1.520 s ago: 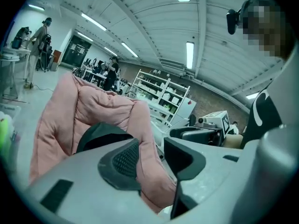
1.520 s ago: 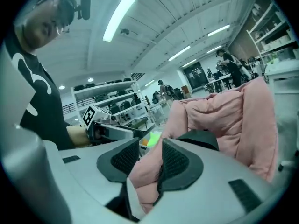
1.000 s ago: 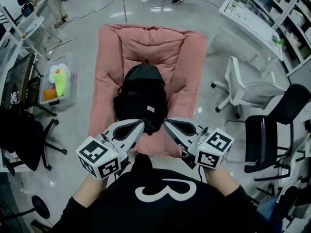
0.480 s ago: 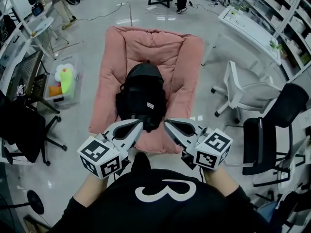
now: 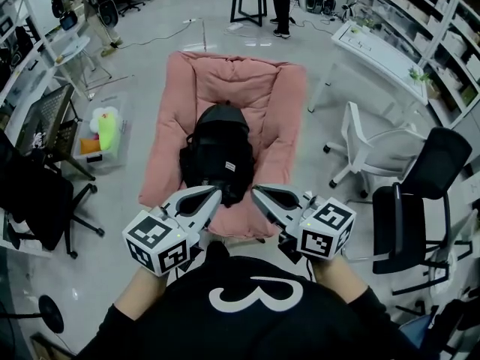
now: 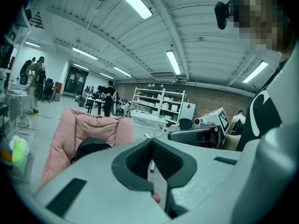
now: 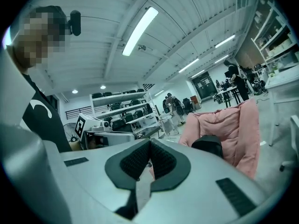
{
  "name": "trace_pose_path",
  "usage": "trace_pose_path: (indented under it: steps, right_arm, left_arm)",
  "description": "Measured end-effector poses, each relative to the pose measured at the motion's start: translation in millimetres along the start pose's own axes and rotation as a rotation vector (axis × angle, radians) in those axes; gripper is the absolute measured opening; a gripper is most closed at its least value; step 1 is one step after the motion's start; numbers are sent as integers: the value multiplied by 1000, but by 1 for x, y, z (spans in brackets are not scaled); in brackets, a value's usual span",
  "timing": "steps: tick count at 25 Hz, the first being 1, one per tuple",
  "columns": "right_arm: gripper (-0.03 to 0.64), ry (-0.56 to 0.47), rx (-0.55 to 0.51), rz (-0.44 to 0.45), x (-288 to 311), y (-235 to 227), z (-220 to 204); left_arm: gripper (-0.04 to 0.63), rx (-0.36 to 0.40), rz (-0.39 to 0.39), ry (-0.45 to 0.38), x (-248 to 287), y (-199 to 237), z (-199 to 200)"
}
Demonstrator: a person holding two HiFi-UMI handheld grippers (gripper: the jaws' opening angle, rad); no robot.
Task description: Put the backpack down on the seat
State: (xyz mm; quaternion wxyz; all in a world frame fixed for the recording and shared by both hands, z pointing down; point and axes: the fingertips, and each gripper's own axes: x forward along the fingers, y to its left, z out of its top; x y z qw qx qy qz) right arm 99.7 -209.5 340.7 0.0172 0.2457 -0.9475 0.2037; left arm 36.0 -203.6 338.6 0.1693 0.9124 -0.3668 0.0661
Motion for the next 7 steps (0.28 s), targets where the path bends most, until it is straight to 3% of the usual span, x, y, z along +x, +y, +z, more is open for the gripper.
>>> trace_pose_path:
  steps: [7]
  right_arm:
    - [3,0,5,-1,-18,15,-3]
  left_arm:
    - [6,-12,-3,-6,-11,-19,-4]
